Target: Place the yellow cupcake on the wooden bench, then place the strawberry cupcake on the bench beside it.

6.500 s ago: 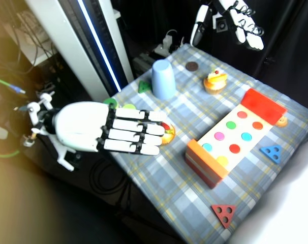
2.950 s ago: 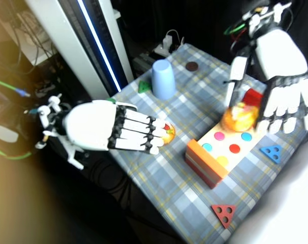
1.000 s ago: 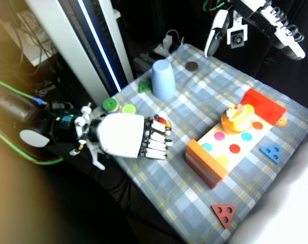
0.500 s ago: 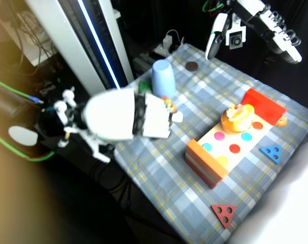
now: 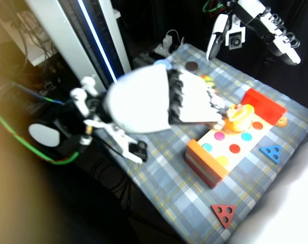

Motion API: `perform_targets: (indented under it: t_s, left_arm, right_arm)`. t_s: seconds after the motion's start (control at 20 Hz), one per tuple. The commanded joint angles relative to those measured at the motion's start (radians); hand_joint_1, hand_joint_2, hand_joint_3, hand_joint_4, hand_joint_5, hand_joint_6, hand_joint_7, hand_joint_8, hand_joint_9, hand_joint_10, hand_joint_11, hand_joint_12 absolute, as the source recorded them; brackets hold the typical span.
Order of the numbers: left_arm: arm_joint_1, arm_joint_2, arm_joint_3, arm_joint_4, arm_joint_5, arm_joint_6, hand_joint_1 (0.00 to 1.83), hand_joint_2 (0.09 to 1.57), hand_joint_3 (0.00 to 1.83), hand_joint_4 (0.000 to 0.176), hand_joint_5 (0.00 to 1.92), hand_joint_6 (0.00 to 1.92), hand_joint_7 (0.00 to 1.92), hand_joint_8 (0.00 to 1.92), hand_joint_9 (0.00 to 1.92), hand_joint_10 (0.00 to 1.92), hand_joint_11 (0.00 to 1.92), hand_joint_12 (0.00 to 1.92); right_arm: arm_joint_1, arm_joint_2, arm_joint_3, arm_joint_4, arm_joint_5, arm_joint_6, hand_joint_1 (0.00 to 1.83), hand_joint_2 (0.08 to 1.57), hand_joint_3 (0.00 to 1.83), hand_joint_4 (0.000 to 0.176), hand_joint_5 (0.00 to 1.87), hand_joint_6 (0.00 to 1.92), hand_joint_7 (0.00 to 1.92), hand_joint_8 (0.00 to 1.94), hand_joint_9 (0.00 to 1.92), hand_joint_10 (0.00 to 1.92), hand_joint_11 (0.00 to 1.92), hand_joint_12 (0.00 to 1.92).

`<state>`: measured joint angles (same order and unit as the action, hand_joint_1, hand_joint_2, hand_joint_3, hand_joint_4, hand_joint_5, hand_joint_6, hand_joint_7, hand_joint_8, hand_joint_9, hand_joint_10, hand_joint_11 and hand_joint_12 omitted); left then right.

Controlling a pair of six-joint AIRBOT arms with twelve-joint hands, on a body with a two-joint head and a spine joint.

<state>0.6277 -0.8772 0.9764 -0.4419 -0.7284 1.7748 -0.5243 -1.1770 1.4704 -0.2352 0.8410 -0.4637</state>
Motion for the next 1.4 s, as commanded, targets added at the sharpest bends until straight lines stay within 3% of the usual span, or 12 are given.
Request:
perform_targets:
  t_s: [0.0, 0.2, 0.25, 0.5, 0.6, 0.65, 0.7, 0.75, 0.95, 1.15, 1.25, 1.35]
  left_arm:
    - [-0.005, -0.002, 0.005, 0.019, -0.112, -0.007, 1.0, 0.79, 0.0, 0.176, 0.0, 0.0, 0.0, 0.0, 0.0, 0.0, 0.0, 0.0]
    - [-0.005, -0.002, 0.005, 0.022, -0.109, -0.007, 0.97, 0.79, 0.0, 0.176, 0.0, 0.0, 0.0, 0.0, 0.0, 0.0, 0.0, 0.0]
    - [-0.005, -0.002, 0.006, 0.024, -0.109, -0.009, 0.96, 0.8, 0.0, 0.176, 0.0, 0.0, 0.0, 0.0, 0.0, 0.0, 0.0, 0.0]
    - [-0.006, -0.003, 0.006, 0.033, -0.108, -0.019, 0.94, 0.79, 0.0, 0.176, 0.0, 0.0, 0.0, 0.0, 0.0, 0.0, 0.0, 0.0]
    - [-0.006, -0.006, 0.008, 0.034, -0.107, -0.02, 0.94, 0.79, 0.0, 0.176, 0.0, 0.0, 0.0, 0.0, 0.0, 0.0, 0.0, 0.0]
    - [-0.006, -0.007, 0.009, 0.034, -0.107, -0.021, 0.92, 0.79, 0.0, 0.176, 0.0, 0.0, 0.0, 0.0, 0.0, 0.0, 0.0, 0.0]
    - [-0.006, -0.007, 0.009, 0.035, -0.107, -0.021, 0.93, 0.79, 0.0, 0.176, 0.0, 0.0, 0.0, 0.0, 0.0, 0.0, 0.0, 0.0]
    - [-0.006, -0.007, 0.009, 0.036, -0.106, -0.021, 0.92, 0.79, 0.0, 0.176, 0.0, 0.0, 0.0, 0.0, 0.0, 0.0, 0.0, 0.0]
    - [-0.006, -0.008, 0.009, 0.036, -0.105, -0.021, 0.94, 0.79, 0.0, 0.176, 0.0, 0.0, 0.0, 0.0, 0.0, 0.0, 0.0, 0.0]
    - [-0.006, -0.008, 0.009, 0.036, -0.109, -0.022, 0.98, 0.8, 0.0, 0.176, 0.0, 0.0, 0.0, 0.0, 0.0, 0.0, 0.0, 0.0]
    - [-0.004, -0.007, 0.009, 0.033, -0.12, -0.031, 0.97, 0.81, 0.0, 0.176, 0.0, 0.0, 0.0, 0.0, 0.0, 0.0, 0.0, 0.0]
    - [0.006, 0.0, 0.008, 0.037, -0.151, -0.078, 0.98, 0.81, 0.0, 0.176, 0.0, 0.0, 0.0, 0.0, 0.0, 0.0, 0.0, 0.0]
  right_arm:
    - [0.025, -0.011, 0.011, 0.036, 0.067, 0.006, 1.26, 1.08, 0.0, 0.0, 1.18, 0.76, 0.92, 0.97, 0.79, 0.44, 0.18, 1.38]
    - [0.031, -0.076, 0.08, 0.029, -0.052, 0.006, 1.26, 1.08, 0.0, 0.0, 1.15, 0.83, 0.95, 0.89, 0.73, 0.42, 0.12, 1.4]
    - [0.033, -0.09, 0.092, 0.021, -0.077, 0.006, 1.18, 1.04, 0.0, 0.0, 1.17, 0.69, 0.91, 0.46, 0.7, 0.39, 0.02, 1.46]
    - [0.035, -0.134, 0.134, -0.019, -0.172, 0.006, 1.13, 1.03, 0.0, 0.0, 1.15, 0.7, 0.93, 0.08, 0.47, 0.63, 0.02, 1.43]
    - [0.038, -0.14, 0.142, -0.033, -0.196, 0.006, 1.12, 1.02, 0.0, 0.055, 1.2, 0.63, 0.86, 0.03, 0.46, 0.35, 0.0, 1.22]
    - [0.039, -0.14, 0.143, -0.036, -0.199, 0.006, 1.09, 1.03, 0.0, 0.138, 1.16, 0.67, 0.79, 0.01, 0.43, 0.23, 0.0, 1.03]
    - [0.04, -0.14, 0.142, -0.04, -0.2, 0.006, 1.02, 0.95, 0.0, 0.04, 0.99, 0.31, 0.72, 0.0, 0.45, 0.15, 0.0, 1.01]
    - [0.041, -0.14, 0.139, -0.045, -0.2, 0.006, 0.98, 0.93, 0.0, 0.029, 0.95, 0.12, 0.67, 0.0, 0.45, 0.07, 0.0, 0.96]
    - [0.053, -0.139, 0.128, -0.052, -0.198, 0.006, 0.87, 0.93, 0.0, 0.078, 0.64, 0.0, 0.47, 0.0, 0.4, 0.0, 0.0, 0.96]
    - [0.053, -0.119, 0.111, -0.054, -0.185, 0.005, 0.79, 0.92, 0.0, 0.062, 0.43, 0.0, 0.34, 0.0, 0.32, 0.0, 0.0, 0.85]
    - [0.053, -0.115, 0.094, -0.053, -0.17, -0.007, 0.75, 0.89, 0.0, 0.103, 0.3, 0.0, 0.25, 0.0, 0.26, 0.0, 0.0, 0.69]
    - [0.053, -0.077, 0.053, -0.018, -0.137, -0.062, 0.71, 0.87, 0.0, 0.127, 0.12, 0.01, 0.07, 0.02, 0.03, 0.0, 0.0, 0.14]
